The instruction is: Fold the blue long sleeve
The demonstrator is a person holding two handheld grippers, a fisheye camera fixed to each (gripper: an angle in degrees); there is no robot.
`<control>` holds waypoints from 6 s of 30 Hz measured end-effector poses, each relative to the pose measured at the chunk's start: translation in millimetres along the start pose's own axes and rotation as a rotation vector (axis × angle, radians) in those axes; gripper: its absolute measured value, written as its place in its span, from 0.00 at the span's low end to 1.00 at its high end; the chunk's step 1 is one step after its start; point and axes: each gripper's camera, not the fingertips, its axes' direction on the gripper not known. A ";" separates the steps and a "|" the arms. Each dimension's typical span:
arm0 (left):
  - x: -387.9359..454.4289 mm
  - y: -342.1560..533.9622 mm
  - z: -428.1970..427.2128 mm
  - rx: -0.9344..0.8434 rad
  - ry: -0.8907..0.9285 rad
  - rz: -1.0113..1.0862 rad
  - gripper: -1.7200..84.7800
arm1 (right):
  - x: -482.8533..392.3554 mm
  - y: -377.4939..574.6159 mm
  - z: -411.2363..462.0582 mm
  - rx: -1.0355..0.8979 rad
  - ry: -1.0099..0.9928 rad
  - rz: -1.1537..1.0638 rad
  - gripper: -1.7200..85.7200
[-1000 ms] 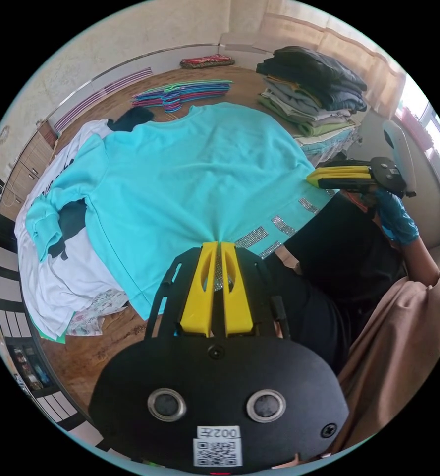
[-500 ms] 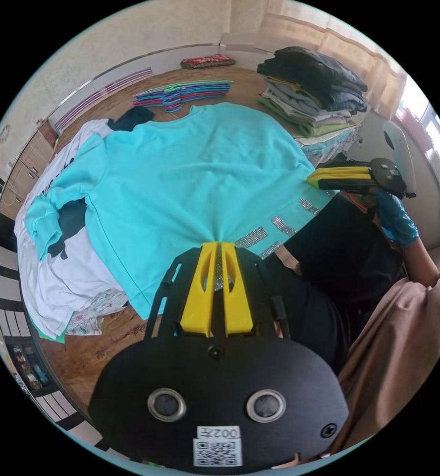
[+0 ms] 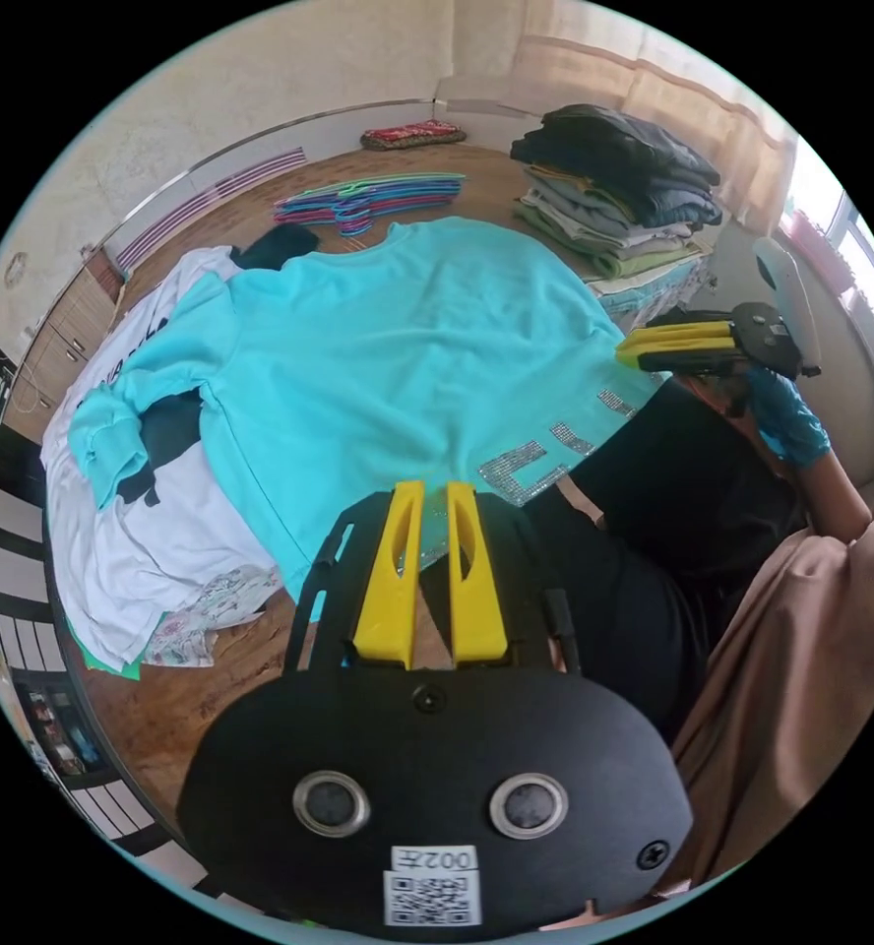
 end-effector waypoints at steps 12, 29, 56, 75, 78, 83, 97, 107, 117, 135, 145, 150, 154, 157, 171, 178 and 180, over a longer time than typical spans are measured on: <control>-28.4 84.0 -9.5 -0.027 -0.010 -0.037 0.09 | -89.1 -39.7 -6.7 -0.001 -0.184 -0.313 0.10; -23.2 123.0 1.7 0.005 -0.169 -0.103 0.12 | -170.4 -51.0 33.5 -0.171 -0.044 -0.466 0.11; -10.2 173.3 -101.1 0.243 -0.367 -0.245 0.01 | -115.2 -1.8 -28.1 -0.037 0.019 -0.319 0.08; -40.3 188.6 -81.5 0.153 -0.329 -0.322 0.01 | 66.4 161.3 -112.9 0.087 0.045 0.271 0.14; -50.3 187.2 -79.4 0.147 -0.313 -0.332 0.01 | 83.9 180.1 -121.1 0.136 0.003 0.323 0.14; -63.5 185.4 -73.9 0.134 -0.301 -0.345 0.01 | 109.2 202.8 -127.6 0.179 -0.053 0.357 0.13; -89.8 187.6 -51.7 0.085 -0.248 -0.382 0.01 | 167.0 237.5 -174.4 0.373 -0.108 0.547 0.11; -106.9 214.5 -14.7 0.114 -0.179 -0.470 0.03 | 172.8 225.8 -201.0 0.335 0.014 0.529 0.03; -107.9 231.0 22.3 0.127 -0.091 -0.502 0.11 | 166.1 227.8 -265.5 0.353 0.266 0.485 0.01; -127.0 248.8 12.8 0.194 -0.119 -0.624 0.01 | 165.9 225.9 -293.2 0.353 0.231 0.519 0.01; -105.9 260.8 -94.0 0.249 -0.185 -0.431 0.01 | 162.1 217.1 -321.5 0.372 0.209 0.427 0.01; -92.7 264.9 -124.0 0.171 -0.252 -0.374 0.01 | 173.0 225.5 -327.2 0.294 0.151 0.415 0.01; -94.9 284.1 -109.8 0.076 -0.192 -0.432 0.01 | 177.4 239.3 -310.1 0.233 0.039 0.429 0.01; -92.5 290.4 -95.0 0.130 -0.020 -0.454 0.01 | 173.2 239.1 -301.2 0.216 0.074 0.439 0.01; -58.8 224.2 -23.2 0.073 -0.053 -0.202 0.15 | 179.3 235.6 -288.5 0.222 0.075 0.472 0.01; -39.2 197.8 -23.1 0.111 -0.125 -0.153 0.15 | 178.5 228.8 -282.7 0.210 0.089 0.469 0.01; -33.9 194.4 -31.0 0.153 -0.134 -0.154 0.12 | 178.0 225.7 -280.9 0.204 0.097 0.468 0.01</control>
